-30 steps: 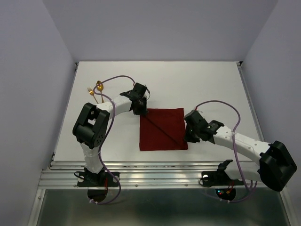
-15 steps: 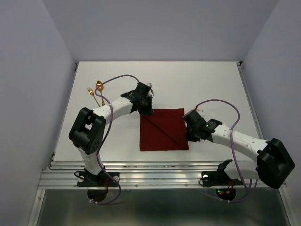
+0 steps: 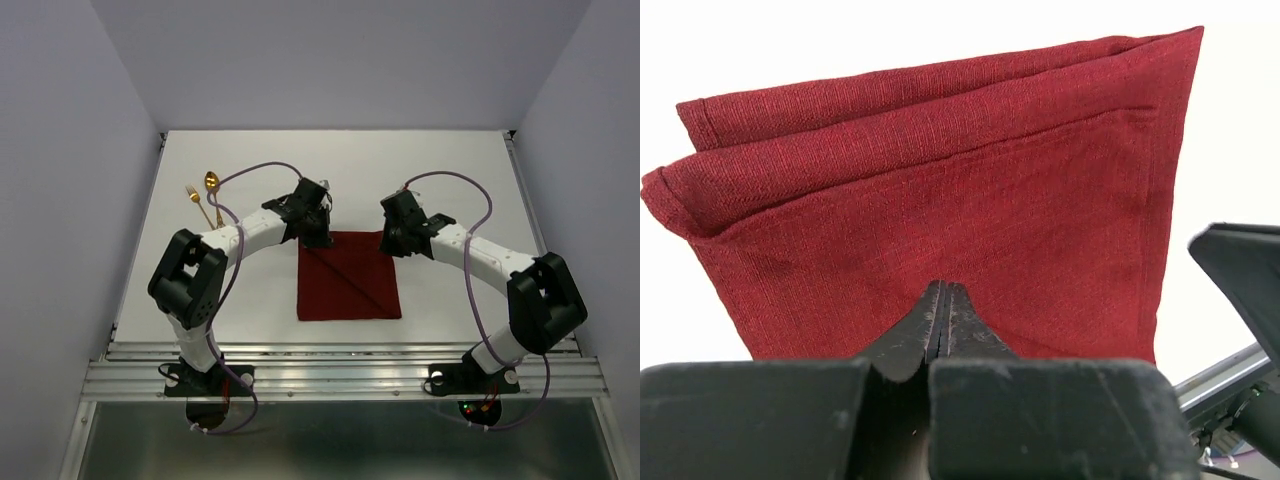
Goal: Fold the napkin into a case and place the utensils inside
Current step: Smooth out the upper triangle-folded napkin at the center of the board, then move the upper triangle-folded napkin to the center of the board.
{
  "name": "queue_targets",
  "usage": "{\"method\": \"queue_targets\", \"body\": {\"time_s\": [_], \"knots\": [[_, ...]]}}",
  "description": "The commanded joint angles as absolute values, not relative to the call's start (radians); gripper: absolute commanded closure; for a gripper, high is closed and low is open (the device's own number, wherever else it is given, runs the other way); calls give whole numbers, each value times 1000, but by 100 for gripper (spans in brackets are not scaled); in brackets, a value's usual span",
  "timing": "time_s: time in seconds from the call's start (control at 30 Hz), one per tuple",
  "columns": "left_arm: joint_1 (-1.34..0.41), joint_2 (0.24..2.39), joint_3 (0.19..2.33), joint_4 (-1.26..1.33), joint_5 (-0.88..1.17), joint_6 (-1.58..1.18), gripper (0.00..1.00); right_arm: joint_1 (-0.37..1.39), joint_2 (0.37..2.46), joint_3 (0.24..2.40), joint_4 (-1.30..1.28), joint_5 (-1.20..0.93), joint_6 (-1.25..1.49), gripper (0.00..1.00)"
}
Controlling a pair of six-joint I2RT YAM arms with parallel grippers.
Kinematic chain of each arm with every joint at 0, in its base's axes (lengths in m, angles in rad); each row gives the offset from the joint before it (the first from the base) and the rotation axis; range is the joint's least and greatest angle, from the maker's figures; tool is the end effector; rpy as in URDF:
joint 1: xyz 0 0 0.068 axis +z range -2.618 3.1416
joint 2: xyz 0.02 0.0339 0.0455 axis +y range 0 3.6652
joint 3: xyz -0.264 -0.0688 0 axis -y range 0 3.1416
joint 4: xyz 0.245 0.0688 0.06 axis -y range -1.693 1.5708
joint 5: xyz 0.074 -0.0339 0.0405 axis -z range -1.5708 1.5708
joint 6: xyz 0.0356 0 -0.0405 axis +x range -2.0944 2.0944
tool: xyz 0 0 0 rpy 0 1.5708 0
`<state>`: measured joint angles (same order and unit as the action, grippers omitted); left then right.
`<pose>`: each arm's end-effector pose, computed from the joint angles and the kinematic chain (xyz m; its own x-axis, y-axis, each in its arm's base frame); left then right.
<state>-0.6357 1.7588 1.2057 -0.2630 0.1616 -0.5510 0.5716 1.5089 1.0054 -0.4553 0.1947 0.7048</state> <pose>0.3057 -0.2327 0.2157 -0.8527 -0.0130 -0.5223 0.2680 0.8473 -0.4585 0.2643 0.1618 0.2222 -0.8077 0.2363 -0.5402 0.1129 0.9612 0.2516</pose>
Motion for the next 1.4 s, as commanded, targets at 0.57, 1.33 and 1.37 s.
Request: {"method": "queue_targets", "body": {"time_s": [0.57,1.33,1.37], "knots": [[-638,2022,1443,-293,130,-491,100,456,1750,1109,-342,189,552,79],[-638,1723,1352,-374,71,-514,100,505,1261,828,-509,78,627,61],[-640,1709,1307,-373,71,-518,100,505,1252,809,-537,83,629,56]]}}
